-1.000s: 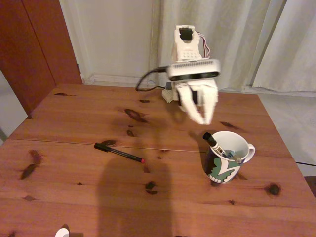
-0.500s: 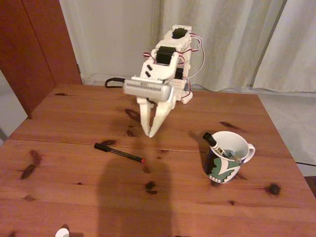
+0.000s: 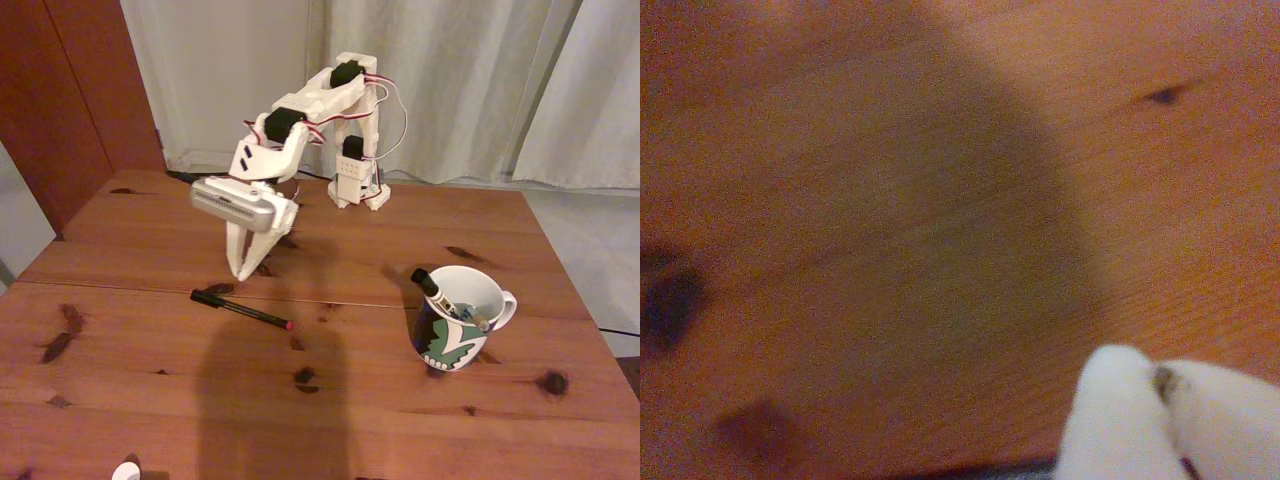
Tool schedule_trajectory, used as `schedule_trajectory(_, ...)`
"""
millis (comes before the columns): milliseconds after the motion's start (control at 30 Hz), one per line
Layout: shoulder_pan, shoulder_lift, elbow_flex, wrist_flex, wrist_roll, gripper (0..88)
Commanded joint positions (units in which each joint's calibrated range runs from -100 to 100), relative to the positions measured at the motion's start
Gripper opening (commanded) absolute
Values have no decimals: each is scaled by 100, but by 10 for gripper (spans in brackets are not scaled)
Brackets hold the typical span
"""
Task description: Clean up the desk and place the pens and markers into the cup
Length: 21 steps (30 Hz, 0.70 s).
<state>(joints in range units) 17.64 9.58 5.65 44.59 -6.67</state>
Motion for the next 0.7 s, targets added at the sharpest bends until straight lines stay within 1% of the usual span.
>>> schedule_trajectory(0, 138, 73, -565, -16, -266, 8)
schedule_trajectory(133, 275, 213, -727, 27, -512, 8)
schedule_trajectory(267, 323, 230, -727, 19, -580, 8)
schedule_trajectory(533, 428, 164, -664, 27, -1272, 8)
schedule_trajectory(667, 468, 155, -646, 44, -1308, 8)
